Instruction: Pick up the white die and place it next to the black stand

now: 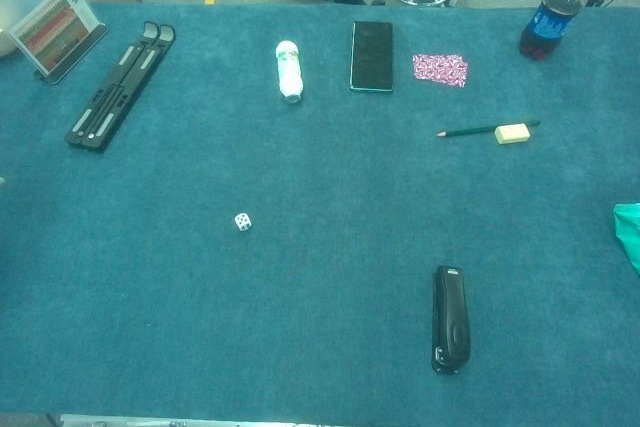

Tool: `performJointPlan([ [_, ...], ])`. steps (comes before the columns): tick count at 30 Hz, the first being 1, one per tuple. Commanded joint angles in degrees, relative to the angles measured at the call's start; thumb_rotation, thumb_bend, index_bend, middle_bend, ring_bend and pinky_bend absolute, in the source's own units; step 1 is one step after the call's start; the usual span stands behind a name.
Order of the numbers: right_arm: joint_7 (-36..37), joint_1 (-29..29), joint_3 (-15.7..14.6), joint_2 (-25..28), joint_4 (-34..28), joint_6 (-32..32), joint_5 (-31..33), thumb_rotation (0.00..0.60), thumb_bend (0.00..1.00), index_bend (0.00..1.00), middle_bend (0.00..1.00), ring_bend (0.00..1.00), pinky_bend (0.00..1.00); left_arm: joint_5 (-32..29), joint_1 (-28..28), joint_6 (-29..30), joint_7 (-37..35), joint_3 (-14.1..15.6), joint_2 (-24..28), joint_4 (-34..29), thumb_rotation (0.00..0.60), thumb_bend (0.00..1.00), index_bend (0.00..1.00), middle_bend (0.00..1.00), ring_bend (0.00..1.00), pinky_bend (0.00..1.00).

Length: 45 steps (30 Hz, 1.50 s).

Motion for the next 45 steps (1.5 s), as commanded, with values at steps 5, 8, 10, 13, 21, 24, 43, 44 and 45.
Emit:
performJointPlan([
  [5, -0.7, 0.1, 0.2, -0.1, -0.4, 0.4, -0.1, 0.600, 0.03, 0.70, 0.44, 0.38, 0.44, -0.4, 0.2, -0.2, -1.1, 0.3, 0.1, 0.4, 0.600, 0.03, 0.47, 0.38, 0.31, 0.44],
  [8, -1.1, 0.2, 0.1, 0.0, -0.7, 0.1, -0.1, 0.600, 0.03, 0.70, 0.44, 0.38, 0.44, -0.2, 0.2, -0.2, -1.5, 0.4, -0.1, 0.7, 0.600, 0.03, 0.47, 0.38, 0.31, 0.44],
  [10, -0.9, 0.4, 0.2, -0.2, -0.6, -0.1, 0.0, 0.600, 0.03, 0.70, 0.44, 0.38, 0.44, -0.2, 0.3, 0.0, -1.6, 0.4, -0.2, 0.8, 0.600, 0.03, 0.47, 0.38, 0.31, 0.44],
  [13, -0.4, 0.8, 0.4, -0.6, 0.0, -0.7, 0.4, 0.600, 0.03, 0.70, 0.44, 0.38, 0.44, -0.7, 0.1, -0.5, -1.6, 0.4, -0.2, 0.7, 0.600, 0.03, 0.47, 0.38, 0.31, 0.44],
  [21, 2.6, 2.5, 0.7, -2.0, 2.9, -2.9, 0.3, 0.600, 0.03, 0.70, 0.44, 0.38, 0.44, -1.0, -0.2, -0.9, -0.5, 0.4, -0.7, -0.1, 0.600, 0.03, 0.47, 0.38, 0.31, 0.44],
  [24, 2.8, 2.6, 0.2, -2.2, 3.2, -3.0, -0.6, 0.600, 0.03, 0.70, 0.44, 0.38, 0.44, -0.2, -0.4, -1.2, -0.8, 0.9, -0.9, -0.4, 0.600, 0.03, 0.47, 0.38, 0.31, 0.44],
  [43, 1.8, 8.2, 4.5, -1.2, 2.2, -7.2, 2.3, 0.600, 0.03, 0.55, 0.41, 0.37, 0.44, 6.7, -8.8, -9.7, -8.0, 1.6, -7.0, 1.2, 0.600, 0.03, 0.43, 0.14, 0.17, 0.38],
  [44, 1.8, 8.3, 4.7, -1.1, 2.1, -7.3, 2.5, 0.600, 0.03, 0.55, 0.41, 0.37, 0.44, 7.0, -9.2, -10.1, -8.6, 1.6, -7.5, 1.6, 0.600, 0.03, 0.43, 0.12, 0.15, 0.36],
  [45, 1.8, 8.5, 4.9, -1.1, 2.1, -7.3, 2.7, 0.600, 0.03, 0.54, 0.41, 0.36, 0.44, 7.3, -9.8, -10.5, -9.2, 1.5, -8.2, 2.1, 0.600, 0.03, 0.43, 0.11, 0.13, 0.34],
])
